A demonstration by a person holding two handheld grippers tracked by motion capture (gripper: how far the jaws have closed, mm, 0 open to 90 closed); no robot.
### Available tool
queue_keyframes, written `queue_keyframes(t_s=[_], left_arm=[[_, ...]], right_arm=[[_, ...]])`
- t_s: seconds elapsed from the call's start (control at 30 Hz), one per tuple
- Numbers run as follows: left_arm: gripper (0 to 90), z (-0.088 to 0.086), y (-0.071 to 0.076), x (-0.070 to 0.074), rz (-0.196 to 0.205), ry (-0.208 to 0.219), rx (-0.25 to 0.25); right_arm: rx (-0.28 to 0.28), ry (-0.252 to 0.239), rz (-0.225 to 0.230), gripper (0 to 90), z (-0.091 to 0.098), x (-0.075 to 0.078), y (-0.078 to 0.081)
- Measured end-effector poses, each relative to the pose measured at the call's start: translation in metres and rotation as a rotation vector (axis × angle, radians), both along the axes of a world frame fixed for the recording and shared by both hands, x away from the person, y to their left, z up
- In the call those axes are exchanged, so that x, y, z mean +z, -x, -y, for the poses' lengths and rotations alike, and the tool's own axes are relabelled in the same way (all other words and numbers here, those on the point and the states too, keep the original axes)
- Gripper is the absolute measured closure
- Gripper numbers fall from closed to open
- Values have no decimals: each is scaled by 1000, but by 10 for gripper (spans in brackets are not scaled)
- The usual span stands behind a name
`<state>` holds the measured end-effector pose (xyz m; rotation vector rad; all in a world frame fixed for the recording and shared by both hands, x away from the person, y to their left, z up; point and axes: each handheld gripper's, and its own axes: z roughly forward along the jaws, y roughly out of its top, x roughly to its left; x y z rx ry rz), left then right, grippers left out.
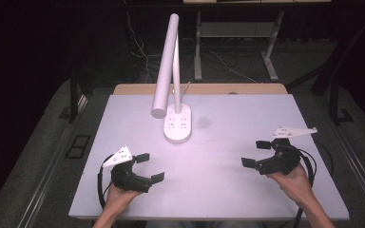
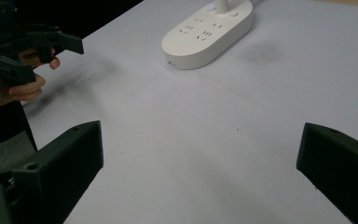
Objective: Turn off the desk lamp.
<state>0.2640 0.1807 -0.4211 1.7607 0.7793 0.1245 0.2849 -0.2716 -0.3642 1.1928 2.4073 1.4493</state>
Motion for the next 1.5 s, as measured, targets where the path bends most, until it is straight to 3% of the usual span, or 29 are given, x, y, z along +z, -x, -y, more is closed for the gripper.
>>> queue_keyframes(t_s=[0.73,1.0,1.5], left_arm=[[0,-1,-1,-1,-2,6,-10],[0,0,-2,-1,-3,1,-9],[0,-3,-1,0,-2,12,10]], right_arm=[[57,61,0,5,-29,26,-38],[69,53,15,5,-43,39,-54],[117,72,17,5,-83,52,-92]])
